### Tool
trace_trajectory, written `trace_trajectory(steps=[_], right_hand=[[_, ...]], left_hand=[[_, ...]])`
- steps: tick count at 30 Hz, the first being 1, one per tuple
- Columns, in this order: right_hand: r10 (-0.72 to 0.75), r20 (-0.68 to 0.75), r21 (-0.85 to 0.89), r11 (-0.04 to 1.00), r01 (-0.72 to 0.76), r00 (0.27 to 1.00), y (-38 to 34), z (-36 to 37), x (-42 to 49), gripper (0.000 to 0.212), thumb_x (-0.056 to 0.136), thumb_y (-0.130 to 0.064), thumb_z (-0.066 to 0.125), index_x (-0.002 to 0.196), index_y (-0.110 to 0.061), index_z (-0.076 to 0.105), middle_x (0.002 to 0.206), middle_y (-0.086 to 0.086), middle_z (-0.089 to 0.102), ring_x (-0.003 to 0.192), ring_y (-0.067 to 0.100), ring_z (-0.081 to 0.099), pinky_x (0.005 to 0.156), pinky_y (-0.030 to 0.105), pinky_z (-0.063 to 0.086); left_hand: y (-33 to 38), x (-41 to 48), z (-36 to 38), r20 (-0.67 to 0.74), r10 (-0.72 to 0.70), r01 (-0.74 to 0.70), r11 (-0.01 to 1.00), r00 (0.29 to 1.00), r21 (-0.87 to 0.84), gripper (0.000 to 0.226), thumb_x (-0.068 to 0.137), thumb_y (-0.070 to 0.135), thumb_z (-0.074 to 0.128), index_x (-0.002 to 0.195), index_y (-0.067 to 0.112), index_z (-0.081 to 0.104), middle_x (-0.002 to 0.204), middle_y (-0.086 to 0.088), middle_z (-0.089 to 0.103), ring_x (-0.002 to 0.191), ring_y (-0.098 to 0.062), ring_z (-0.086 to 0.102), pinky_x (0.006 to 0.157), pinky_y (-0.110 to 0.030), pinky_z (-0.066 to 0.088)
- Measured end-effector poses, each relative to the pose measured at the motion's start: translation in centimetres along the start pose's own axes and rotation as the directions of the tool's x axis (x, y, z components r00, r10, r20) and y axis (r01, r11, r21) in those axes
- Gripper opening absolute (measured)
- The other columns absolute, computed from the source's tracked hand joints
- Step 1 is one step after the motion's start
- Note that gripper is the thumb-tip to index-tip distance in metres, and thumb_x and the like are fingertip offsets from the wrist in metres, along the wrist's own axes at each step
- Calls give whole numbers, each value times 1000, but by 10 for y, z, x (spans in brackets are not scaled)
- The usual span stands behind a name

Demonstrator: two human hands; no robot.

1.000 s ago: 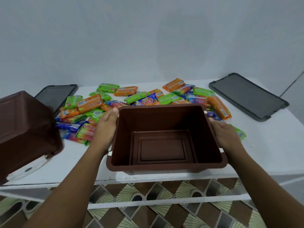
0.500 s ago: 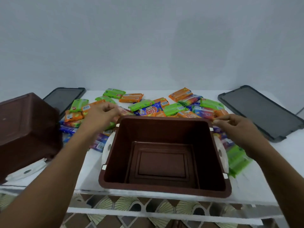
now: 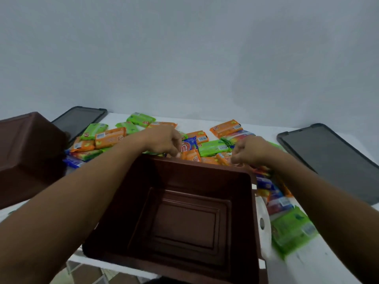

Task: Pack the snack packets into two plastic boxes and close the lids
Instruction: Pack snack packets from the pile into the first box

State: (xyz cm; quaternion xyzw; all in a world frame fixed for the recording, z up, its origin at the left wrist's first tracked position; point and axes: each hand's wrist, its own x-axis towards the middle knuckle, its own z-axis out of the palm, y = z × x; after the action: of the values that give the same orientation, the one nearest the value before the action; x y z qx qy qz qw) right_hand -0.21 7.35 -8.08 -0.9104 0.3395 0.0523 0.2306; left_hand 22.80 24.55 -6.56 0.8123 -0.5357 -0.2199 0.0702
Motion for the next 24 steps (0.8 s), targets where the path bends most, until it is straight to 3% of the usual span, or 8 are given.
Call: trace_trajectory(steps=[5,8,11,13,15,17,20,24], right_hand=[[36,73,-73,997,-31,997,-2,10,12,43,76,-53,80,93,-17,64,88,3,67,86,20,61,71,31,45],[29,106,-225,974,-5,994,-8,17,15,48,83,-58,71,98,-18,49,96,3,59,87,21,55,67,32,41],[42,83,-276,961,-17,996,-11,21,18,53,84,-61,68,106,-17,49,104,6,59,90,24,55,74,34,45],[72,105,-268,963,-42,992,-14,20,18,54,85,-50,71,119,-11,55,111,7,62,98,24,59,82,34,51],[97,130,-223,973,-66,987,-17,17,16,50,85,-39,74,122,-9,58,115,10,65,96,22,60,79,31,51],[98,127,-165,983,-77,987,-20,13,14,37,84,-35,74,108,-8,64,102,10,68,86,20,59,68,29,48],[56,96,-69,996,-50,994,-16,4,11,35,93,-41,61,80,-9,63,73,7,60,74,22,57,58,27,39],[59,48,105,992,-64,997,-6,-11,4,31,96,-34,53,72,-14,57,75,5,56,68,17,51,59,30,39]], left_hand=[[3,19,8,182,-128,59,938,975,341,44,85,49,74,118,20,65,112,-1,68,98,-23,62,80,-34,50],[8,24,10,296,-268,131,902,917,412,54,89,62,64,110,11,65,96,-5,68,83,-24,63,71,-35,49],[20,29,13,324,-312,174,904,893,391,47,95,53,61,104,8,68,85,-6,67,68,-22,61,64,-34,53],[27,31,21,290,-295,166,903,910,396,39,98,44,59,109,7,67,83,-4,63,73,-20,60,69,-33,50],[29,32,26,264,-262,171,931,928,324,33,94,40,62,109,10,66,92,-4,65,83,-20,62,75,-32,50],[26,28,24,236,-233,197,966,943,164,35,87,39,71,108,14,62,101,-5,68,86,-20,64,75,-32,55],[24,17,15,172,-174,187,980,970,-64,52,77,35,81,113,19,46,97,-2,64,79,-17,61,62,-30,51],[22,7,3,104,-37,73,930,994,-360,55,67,28,83,108,28,47,97,-5,62,68,-22,54,55,-36,46]])
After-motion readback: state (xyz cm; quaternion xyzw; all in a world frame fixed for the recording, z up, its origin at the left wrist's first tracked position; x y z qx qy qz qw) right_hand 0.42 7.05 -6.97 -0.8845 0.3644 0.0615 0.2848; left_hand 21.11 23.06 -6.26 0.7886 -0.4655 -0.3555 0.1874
